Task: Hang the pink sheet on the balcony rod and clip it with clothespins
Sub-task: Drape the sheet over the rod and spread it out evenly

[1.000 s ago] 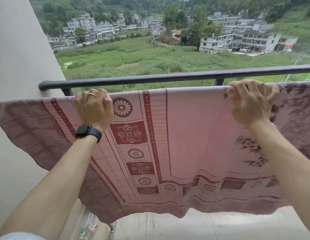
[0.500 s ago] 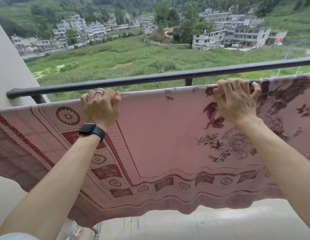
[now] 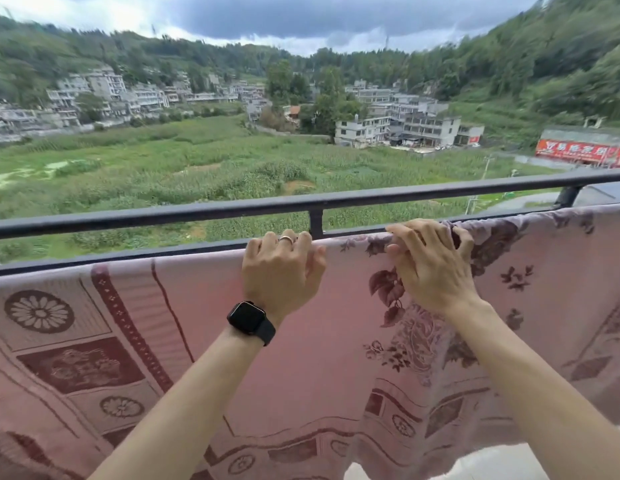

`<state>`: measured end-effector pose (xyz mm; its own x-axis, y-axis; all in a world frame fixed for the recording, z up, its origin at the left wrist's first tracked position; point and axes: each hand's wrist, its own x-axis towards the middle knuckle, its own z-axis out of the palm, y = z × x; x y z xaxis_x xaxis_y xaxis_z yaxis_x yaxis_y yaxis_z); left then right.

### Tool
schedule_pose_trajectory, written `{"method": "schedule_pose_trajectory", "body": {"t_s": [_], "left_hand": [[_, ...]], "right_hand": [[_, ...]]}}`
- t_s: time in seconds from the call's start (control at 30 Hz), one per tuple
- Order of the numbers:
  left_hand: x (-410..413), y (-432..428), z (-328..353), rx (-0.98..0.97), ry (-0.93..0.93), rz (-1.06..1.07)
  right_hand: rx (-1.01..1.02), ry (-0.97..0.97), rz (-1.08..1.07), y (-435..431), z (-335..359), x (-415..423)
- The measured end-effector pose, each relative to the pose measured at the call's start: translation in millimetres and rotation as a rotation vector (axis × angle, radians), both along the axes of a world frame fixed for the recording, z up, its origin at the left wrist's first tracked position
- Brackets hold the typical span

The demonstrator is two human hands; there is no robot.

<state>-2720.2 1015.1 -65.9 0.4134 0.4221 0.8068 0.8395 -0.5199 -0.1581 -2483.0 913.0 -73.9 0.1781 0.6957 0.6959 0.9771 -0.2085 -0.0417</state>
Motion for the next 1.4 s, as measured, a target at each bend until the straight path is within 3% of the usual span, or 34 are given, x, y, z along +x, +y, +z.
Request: {"method": "schedule_pose_trajectory", "body": {"t_s": [0.13,0.33,0.5,0.73,0.97,1.17,1.23,1.4], "left_hand": [[-18.3,8.8,-5.4,0.082,0.06,0.053],[-31.0,11.5,-5.0,0.071,0.042,0.131],[-18.4,-2.0,-8.6,-0.058,-0.173,0.173],[-55.5,-13.8,-3.9,-0.212,-0.216,0.157],[-199.7,7.2,-0.6,-0.263,-0.207,0.32],[-362.7,53.4,-2.1,-0.339,-0.337,0.447],[-418.3,69.7,-4.8,-0.353,-0.479,0.484],[-538.9,93.3,-8.1,-0.491,-1.133,0.595]], "right_hand": [[0.043,0.186,-0.065,-14.7,5.2,59.5],[-0.013,0.232,-0.196,-42.2,9.5,169.7],[0.06,0.308,-0.183,-35.3,6.5,155.0],[0.041,0.153,0.235,-11.2,0.8,6.3],[-0.034,0.061,0.486,37.4,21.2,-182.3],[-0.103,-0.012,0.593,86.7,32.1,-345.6],[-0.136,-0.033,0.609,102.9,35.3,-392.2],[-0.204,-0.079,0.643,134.3,39.1,-479.5]]}}
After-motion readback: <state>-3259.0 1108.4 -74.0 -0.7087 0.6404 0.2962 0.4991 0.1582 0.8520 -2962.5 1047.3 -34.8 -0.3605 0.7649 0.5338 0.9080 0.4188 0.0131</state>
